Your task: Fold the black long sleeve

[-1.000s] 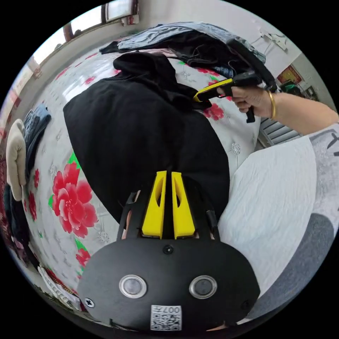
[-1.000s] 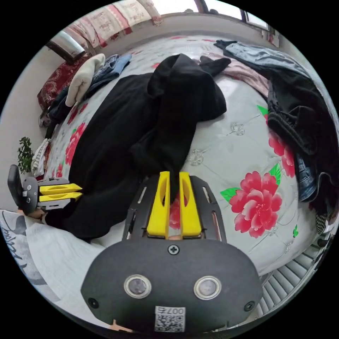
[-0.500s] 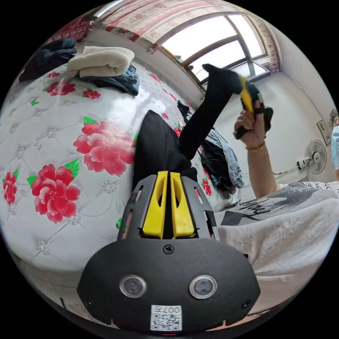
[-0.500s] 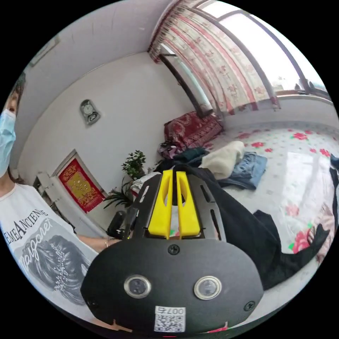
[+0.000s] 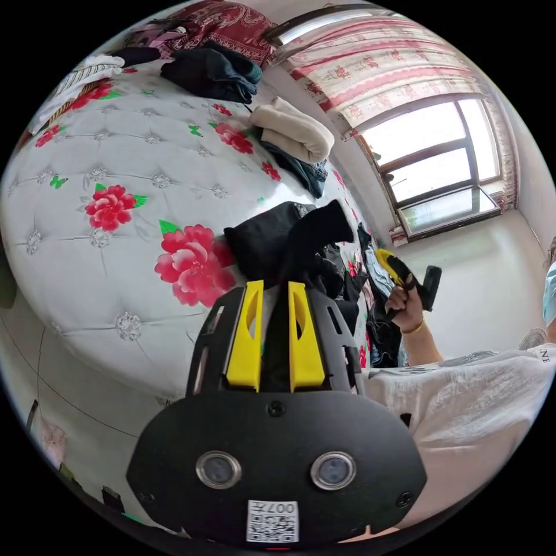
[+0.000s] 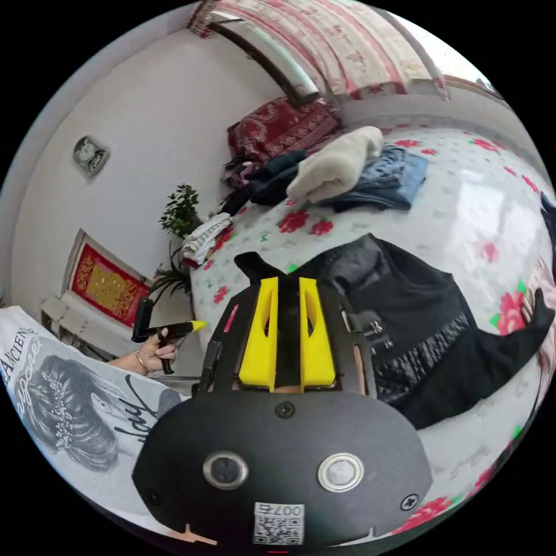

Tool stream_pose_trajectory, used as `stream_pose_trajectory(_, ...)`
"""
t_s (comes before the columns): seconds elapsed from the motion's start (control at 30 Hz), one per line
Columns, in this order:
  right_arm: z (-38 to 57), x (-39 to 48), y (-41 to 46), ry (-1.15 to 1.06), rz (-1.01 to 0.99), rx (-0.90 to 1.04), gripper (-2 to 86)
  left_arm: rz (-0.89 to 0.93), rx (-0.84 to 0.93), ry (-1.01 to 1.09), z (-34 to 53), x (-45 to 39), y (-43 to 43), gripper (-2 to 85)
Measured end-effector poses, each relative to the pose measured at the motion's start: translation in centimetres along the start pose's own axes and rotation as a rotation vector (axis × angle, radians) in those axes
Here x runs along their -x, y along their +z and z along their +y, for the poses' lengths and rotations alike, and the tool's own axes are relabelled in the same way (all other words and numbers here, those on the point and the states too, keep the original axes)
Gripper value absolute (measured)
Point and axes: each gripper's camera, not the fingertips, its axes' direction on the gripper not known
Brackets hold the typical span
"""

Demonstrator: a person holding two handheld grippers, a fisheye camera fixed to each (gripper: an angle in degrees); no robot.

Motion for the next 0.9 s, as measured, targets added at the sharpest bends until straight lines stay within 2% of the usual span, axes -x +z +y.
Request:
stream_pose_trajectory(0.03,1.7,-4.0,-2.1,0.107,0.100,-0.013,5.5,0.002,0.002,0.008,-0.5,-0.4,0.6,7.7)
stream_pose_trajectory(0.17,4.7,-11.3,-6.8,0.310,0.289,-0.046,7.0,0.009,0.068,0.104,-5.1,-4.8,6.3,10.6)
stream_pose_trajectory(0.23,4.9,-13.6,-7.8,0.381,0.340,-0.092,7.9,-0.047,0.091,0.157,-7.1,-7.2,9.1,12.3)
stream_pose_trajectory(0.37,4.1,-16.6,-4.7,0.476,0.351,-0.053,8.6,-0.303,0.263,0.262,-10.4,-11.4,18.3,14.1)
stream_pose_trajectory(0.4,4.0,-17.6,-2.8,0.525,0.322,-0.021,8.5,-0.415,0.362,0.257,-10.5,-11.9,21.5,11.2)
stream_pose_trajectory(0.43,3.9,-18.3,-0.9,0.560,0.292,0.014,8.2,-0.489,0.313,0.302,-10.3,-12.9,21.6,9.8)
stream_pose_trajectory(0.5,3.6,-17.1,-0.2,0.543,0.407,-0.028,7.0,-0.602,0.338,0.472,-9.6,-15.4,24.3,1.1)
stream_pose_trajectory(0.6,2.5,-16.2,0.3,0.502,0.457,0.036,3.4,-0.598,0.350,0.491,-9.7,-16.2,24.1,-0.5)
stream_pose_trajectory(0.63,2.3,-15.7,-1.0,0.473,0.445,0.005,2.5,-0.605,0.330,0.490,-9.8,-16.2,23.6,-0.6)
stream_pose_trajectory(0.8,0.4,-11.6,-11.0,0.268,0.507,-0.221,0.9,-0.756,0.084,0.483,-13.2,-16.1,13.5,-0.9)
stream_pose_trajectory(0.9,-2.9,-8.1,-16.2,0.093,0.645,-0.288,0.9,-0.893,-0.100,0.491,-17.7,-17.5,6.9,-0.7)
